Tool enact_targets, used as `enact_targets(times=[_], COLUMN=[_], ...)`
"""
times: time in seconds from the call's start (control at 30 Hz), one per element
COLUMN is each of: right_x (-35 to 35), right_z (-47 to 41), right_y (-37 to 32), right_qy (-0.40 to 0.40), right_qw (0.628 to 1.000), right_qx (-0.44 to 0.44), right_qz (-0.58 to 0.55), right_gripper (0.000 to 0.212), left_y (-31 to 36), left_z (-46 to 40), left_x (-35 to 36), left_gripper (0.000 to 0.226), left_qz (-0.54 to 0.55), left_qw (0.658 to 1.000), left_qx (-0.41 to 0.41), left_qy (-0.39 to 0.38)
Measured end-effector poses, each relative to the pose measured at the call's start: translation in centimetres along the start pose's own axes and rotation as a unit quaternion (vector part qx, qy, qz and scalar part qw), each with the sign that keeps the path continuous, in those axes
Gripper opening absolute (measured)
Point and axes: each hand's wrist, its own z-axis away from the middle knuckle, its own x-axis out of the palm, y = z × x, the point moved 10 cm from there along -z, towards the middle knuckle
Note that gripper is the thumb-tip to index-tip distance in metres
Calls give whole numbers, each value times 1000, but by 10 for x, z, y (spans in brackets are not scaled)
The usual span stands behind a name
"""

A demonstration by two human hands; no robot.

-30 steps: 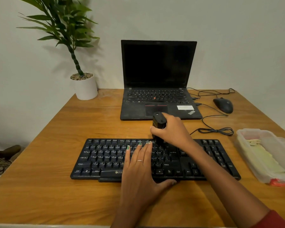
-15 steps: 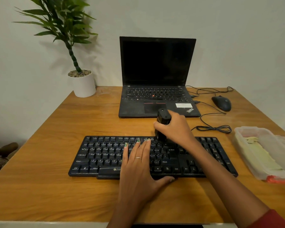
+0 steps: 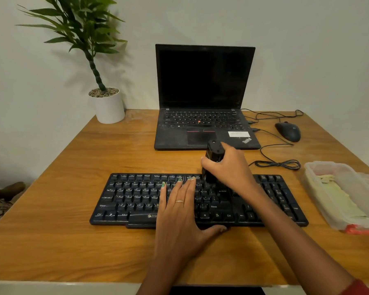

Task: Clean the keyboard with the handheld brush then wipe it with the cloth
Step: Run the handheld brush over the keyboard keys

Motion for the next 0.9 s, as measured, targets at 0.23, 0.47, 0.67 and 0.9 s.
enact_targets(times=[0.23,0.47,0.67,0.9], right_x=[-2,11,18,14], right_z=[-3,2,6,10], right_y=[-1,-13,-13,-10], right_qy=[-25,-75,-115,-86], right_qw=[999,995,993,996], right_qx=[10,-31,-17,-15], right_qz=[39,54,10,-3], right_gripper=[23,24,23,26], left_y=[1,0,-1,-1], left_z=[0,-1,-1,-1], left_x=[-1,0,-1,-1], left_gripper=[112,112,114,115], left_qz=[2,1,4,0], left_qw=[1000,1000,1000,1000], left_qx=[3,1,-2,-3], left_qy=[6,11,15,14])
